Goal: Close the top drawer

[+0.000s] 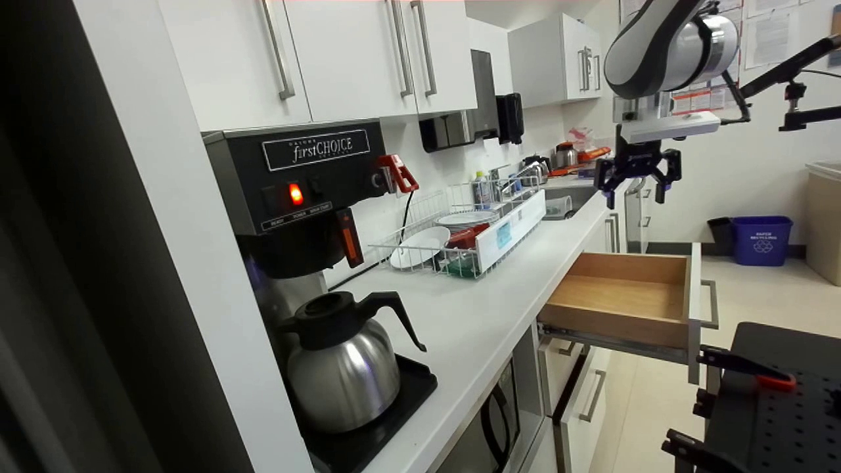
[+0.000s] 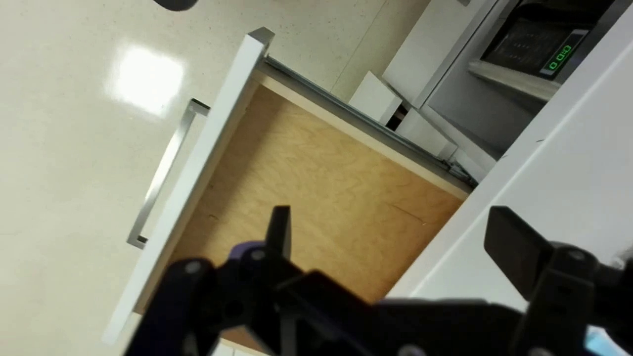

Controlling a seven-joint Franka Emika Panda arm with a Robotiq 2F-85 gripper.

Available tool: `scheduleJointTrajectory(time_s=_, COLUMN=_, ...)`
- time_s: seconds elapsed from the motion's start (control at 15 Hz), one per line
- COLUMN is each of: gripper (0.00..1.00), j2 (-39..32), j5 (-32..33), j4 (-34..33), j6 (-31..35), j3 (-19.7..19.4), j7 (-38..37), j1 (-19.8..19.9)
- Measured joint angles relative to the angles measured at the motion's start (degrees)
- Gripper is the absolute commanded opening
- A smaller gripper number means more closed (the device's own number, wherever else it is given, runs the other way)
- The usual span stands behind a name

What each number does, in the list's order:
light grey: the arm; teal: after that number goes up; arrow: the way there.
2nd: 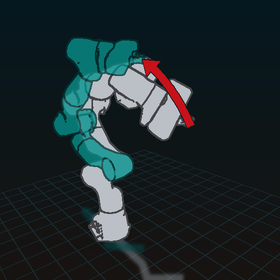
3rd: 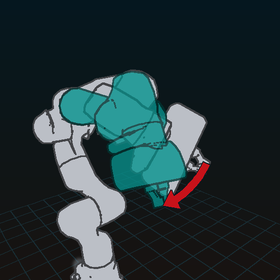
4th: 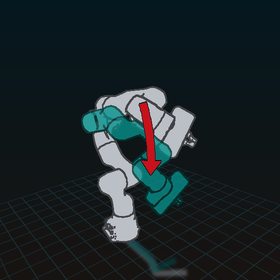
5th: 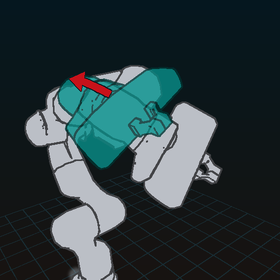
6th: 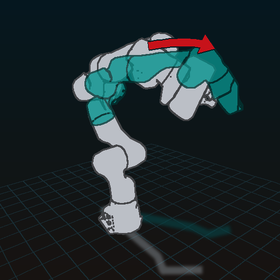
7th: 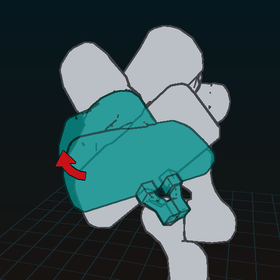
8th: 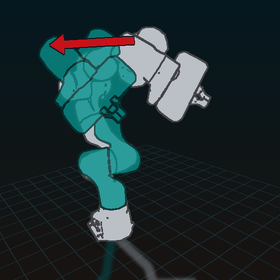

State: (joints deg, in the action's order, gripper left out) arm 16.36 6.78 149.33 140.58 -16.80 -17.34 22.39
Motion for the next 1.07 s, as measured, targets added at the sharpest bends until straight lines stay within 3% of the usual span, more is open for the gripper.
scheduleJointTrajectory(time_s=0.33, gripper=0.34, j2=-8.0, j5=-7.4, j4=-2.7, j6=2.1, j3=-11.4, j7=7.8, j1=4.9)
scheduleJointTrajectory(time_s=0.6, gripper=0.03, j2=-17.7, j5=-20.9, j4=-4.2, j6=7.2, j3=-14.2, j7=14.5, j1=5.2)
scheduleJointTrajectory(time_s=0.87, gripper=0.00, j2=-24.6, j5=-36.9, j4=-4.4, j6=13.5, j3=-13.3, j7=22.2, j1=5.6)
scheduleJointTrajectory(time_s=1.07, gripper=0.00, j2=-28.9, j5=-43.0, j4=-5.4, j6=14.7, j3=-13.3, j7=25.1, j1=7.1)
